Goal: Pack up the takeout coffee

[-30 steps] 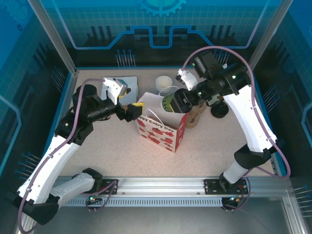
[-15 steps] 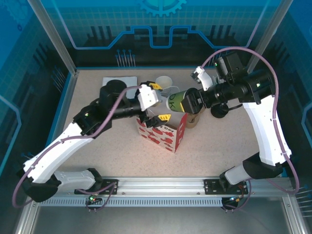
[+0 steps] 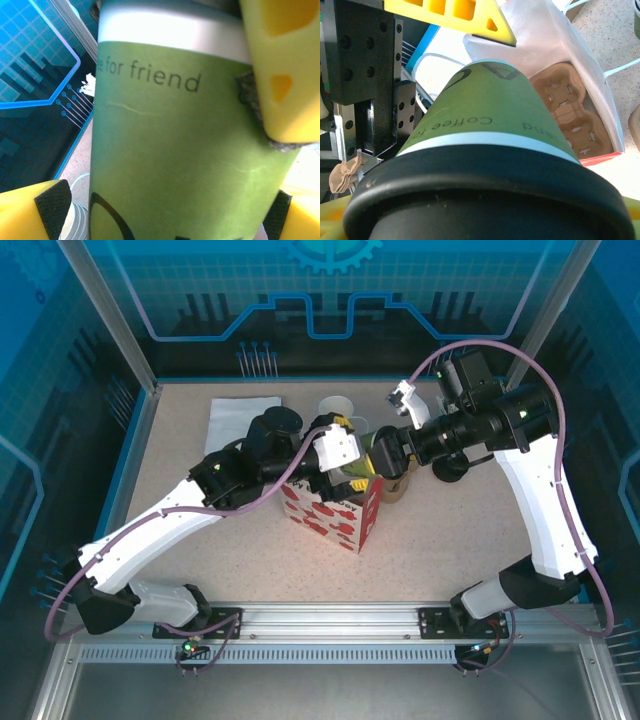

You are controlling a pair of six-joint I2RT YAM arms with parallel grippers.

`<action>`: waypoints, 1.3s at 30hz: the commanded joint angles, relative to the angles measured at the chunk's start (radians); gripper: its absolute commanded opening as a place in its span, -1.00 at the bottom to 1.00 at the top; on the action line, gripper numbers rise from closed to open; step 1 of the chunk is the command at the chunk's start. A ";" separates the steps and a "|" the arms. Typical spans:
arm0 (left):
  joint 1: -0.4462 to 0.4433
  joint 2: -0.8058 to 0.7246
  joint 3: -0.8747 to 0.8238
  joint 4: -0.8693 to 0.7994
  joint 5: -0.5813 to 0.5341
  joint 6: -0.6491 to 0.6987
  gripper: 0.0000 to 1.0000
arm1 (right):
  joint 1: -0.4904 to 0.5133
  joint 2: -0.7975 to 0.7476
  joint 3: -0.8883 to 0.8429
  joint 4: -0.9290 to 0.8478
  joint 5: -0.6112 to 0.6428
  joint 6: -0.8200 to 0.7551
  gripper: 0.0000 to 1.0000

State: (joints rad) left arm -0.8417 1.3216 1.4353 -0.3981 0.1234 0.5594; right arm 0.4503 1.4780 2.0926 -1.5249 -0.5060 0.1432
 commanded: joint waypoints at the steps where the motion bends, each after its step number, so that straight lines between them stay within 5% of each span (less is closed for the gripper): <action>1: -0.008 -0.015 -0.022 0.057 -0.014 0.009 0.87 | -0.012 -0.015 -0.010 0.014 -0.038 0.018 0.43; 15: -0.009 -0.020 -0.036 0.068 0.001 -0.031 0.51 | -0.013 -0.034 -0.051 0.073 -0.049 0.053 0.53; 39: -0.008 -0.010 -0.039 0.088 -0.028 -0.132 0.43 | -0.018 -0.068 -0.143 0.190 -0.049 0.136 0.72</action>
State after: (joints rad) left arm -0.8444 1.3209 1.3975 -0.3714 0.1196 0.4706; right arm 0.4412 1.4193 1.9614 -1.3720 -0.5167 0.2371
